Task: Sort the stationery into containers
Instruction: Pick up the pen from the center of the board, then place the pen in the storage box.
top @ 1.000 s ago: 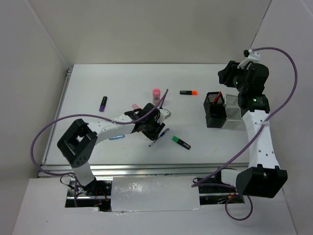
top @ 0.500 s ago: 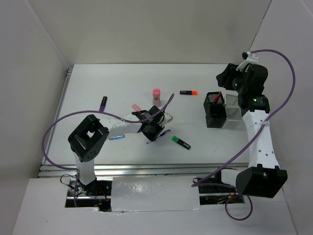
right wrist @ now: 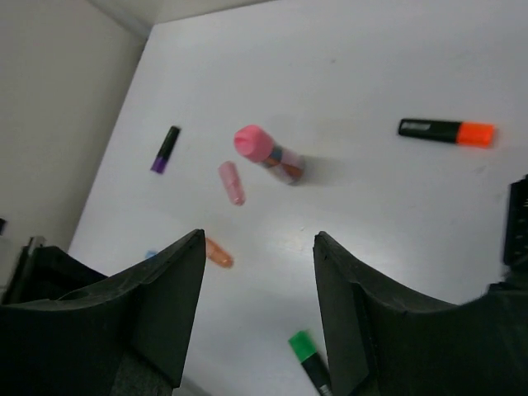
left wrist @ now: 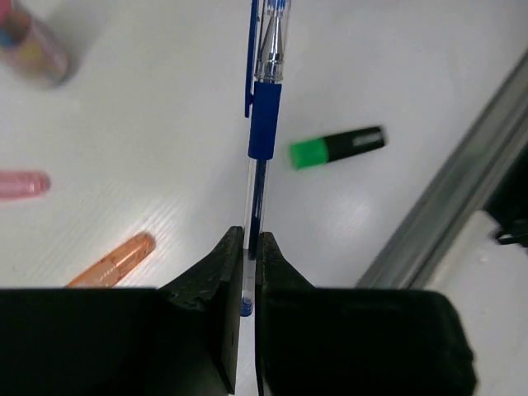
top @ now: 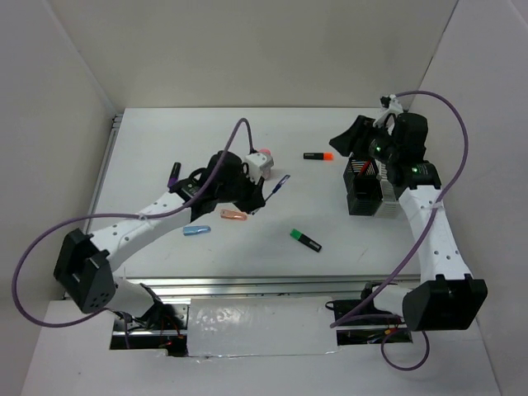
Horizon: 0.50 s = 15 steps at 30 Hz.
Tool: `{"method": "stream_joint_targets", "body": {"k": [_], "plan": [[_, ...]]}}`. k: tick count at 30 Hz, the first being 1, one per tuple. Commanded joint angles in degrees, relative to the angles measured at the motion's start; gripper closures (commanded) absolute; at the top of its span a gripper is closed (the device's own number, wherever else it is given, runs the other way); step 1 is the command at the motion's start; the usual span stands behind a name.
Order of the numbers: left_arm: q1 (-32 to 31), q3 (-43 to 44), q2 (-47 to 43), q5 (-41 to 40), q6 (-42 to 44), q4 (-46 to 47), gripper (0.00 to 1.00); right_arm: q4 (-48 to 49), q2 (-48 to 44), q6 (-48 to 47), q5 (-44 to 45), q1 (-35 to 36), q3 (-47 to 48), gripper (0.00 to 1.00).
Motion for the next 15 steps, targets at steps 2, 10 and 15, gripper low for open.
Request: {"method": "stream_joint_targets", "body": {"k": [2, 10, 15], "plan": [[-1.7, 5.3, -2.7, 7.2, -4.2, 3.7, 1.00, 1.7, 3.7, 9.7, -8.8, 3.8, -1.9, 0.38], [-2.5, 12.0, 0.5, 6.8, -5.9, 1.7, 1.00, 6.0, 7.7, 16.4, -19.6, 8.7, -1.0, 0.30], [-2.6, 12.6, 1.7, 7.2, -6.7, 2.3, 1.00, 8.2, 7.8, 18.6, -23.0, 10.2, -1.8, 0.32]]}}
